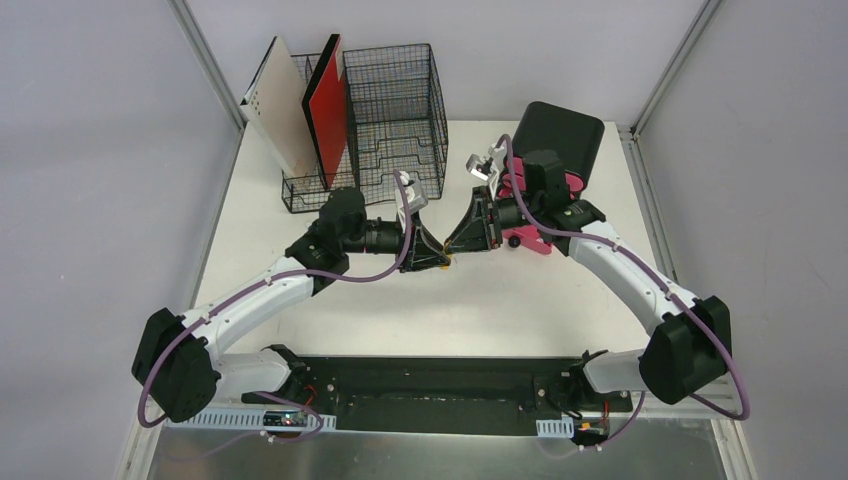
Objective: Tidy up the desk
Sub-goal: Place the stationery in the drawer, then pick up the stationery from the center of the board.
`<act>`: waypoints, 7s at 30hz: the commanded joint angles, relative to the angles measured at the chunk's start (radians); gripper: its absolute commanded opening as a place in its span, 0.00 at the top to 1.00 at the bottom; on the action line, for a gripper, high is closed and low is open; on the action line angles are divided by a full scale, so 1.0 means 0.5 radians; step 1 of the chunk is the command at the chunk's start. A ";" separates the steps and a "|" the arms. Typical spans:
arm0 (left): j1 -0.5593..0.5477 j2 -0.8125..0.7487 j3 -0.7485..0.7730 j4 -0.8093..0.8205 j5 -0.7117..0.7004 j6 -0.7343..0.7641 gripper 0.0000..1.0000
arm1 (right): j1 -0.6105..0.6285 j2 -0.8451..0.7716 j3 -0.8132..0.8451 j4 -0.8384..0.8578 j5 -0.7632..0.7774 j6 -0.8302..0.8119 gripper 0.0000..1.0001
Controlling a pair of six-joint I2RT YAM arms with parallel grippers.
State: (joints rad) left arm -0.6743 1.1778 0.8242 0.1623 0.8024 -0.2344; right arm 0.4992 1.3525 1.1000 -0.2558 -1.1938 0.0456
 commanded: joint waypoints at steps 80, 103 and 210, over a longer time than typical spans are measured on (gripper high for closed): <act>0.733 -0.266 0.141 -0.660 -0.981 0.065 0.01 | -1.154 -0.619 -0.420 -0.474 0.750 -1.229 0.09; 1.355 0.217 0.203 -0.792 -1.198 -0.269 0.15 | -1.189 -0.589 -0.399 -0.593 0.806 -1.384 0.09; 1.552 1.403 0.947 -1.434 -1.455 0.273 0.49 | -1.201 -0.569 -0.424 -0.615 0.658 -1.413 0.09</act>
State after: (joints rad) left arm 0.0937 1.8763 1.2865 -0.5819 0.0788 -0.1177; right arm -0.0940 1.0748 0.8490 -0.5743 -0.8379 -0.6357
